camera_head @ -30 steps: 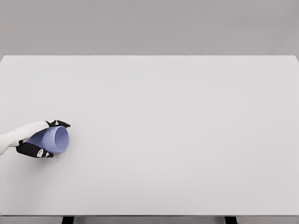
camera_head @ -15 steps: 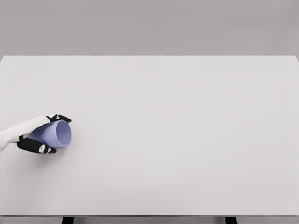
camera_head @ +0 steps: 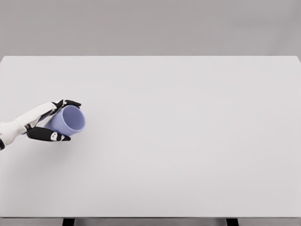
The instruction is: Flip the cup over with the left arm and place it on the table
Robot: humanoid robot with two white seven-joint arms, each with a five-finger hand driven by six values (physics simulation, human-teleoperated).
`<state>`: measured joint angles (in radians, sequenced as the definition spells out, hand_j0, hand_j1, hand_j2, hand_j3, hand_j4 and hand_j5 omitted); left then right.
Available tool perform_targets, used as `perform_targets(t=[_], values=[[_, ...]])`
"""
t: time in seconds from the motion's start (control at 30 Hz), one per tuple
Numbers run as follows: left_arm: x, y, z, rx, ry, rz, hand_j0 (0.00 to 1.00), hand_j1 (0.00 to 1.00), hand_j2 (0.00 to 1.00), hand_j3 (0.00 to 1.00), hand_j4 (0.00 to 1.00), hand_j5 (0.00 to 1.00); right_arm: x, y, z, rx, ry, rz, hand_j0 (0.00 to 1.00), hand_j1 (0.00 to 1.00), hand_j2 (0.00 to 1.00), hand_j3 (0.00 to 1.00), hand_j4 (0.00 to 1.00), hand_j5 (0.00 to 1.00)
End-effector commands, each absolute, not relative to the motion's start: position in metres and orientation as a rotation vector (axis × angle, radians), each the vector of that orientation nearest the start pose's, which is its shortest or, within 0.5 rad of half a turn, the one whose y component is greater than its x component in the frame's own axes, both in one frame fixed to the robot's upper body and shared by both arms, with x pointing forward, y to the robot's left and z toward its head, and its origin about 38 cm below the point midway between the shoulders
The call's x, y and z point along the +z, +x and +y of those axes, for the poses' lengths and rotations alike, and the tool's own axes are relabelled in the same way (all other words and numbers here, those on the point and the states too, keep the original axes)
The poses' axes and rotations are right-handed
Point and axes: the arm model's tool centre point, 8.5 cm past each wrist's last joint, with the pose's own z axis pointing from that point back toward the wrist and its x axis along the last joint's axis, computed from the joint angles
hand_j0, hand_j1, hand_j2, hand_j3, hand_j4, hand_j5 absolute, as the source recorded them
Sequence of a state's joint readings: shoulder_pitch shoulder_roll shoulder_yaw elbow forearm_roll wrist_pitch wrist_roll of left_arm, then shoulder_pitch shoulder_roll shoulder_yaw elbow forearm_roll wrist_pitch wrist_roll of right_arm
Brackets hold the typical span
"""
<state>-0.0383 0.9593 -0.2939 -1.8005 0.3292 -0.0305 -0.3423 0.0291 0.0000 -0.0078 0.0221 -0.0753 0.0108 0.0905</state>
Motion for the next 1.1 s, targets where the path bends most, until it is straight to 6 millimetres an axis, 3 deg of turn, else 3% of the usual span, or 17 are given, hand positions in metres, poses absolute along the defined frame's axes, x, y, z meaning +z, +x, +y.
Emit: perform_targets(t=[0.0,1.07], values=[[0.174,0.345,0.345,-1.025,-0.049,-1.409,0.80,0.80,0.80,0.80,0.80,0.80,-0.261,-0.027,-0.264,-0.088,0.002,0.055,1.00,1.00,1.00,1.00,1.00,1.00],[0.157,0.344,0.329,-0.753,-0.170,-1.537,0.84,0.84,0.84,0.84,0.84,0.84,-0.261,-0.027,-0.264,-0.088,0.002,0.055,1.00,1.00,1.00,1.00,1.00,1.00]])
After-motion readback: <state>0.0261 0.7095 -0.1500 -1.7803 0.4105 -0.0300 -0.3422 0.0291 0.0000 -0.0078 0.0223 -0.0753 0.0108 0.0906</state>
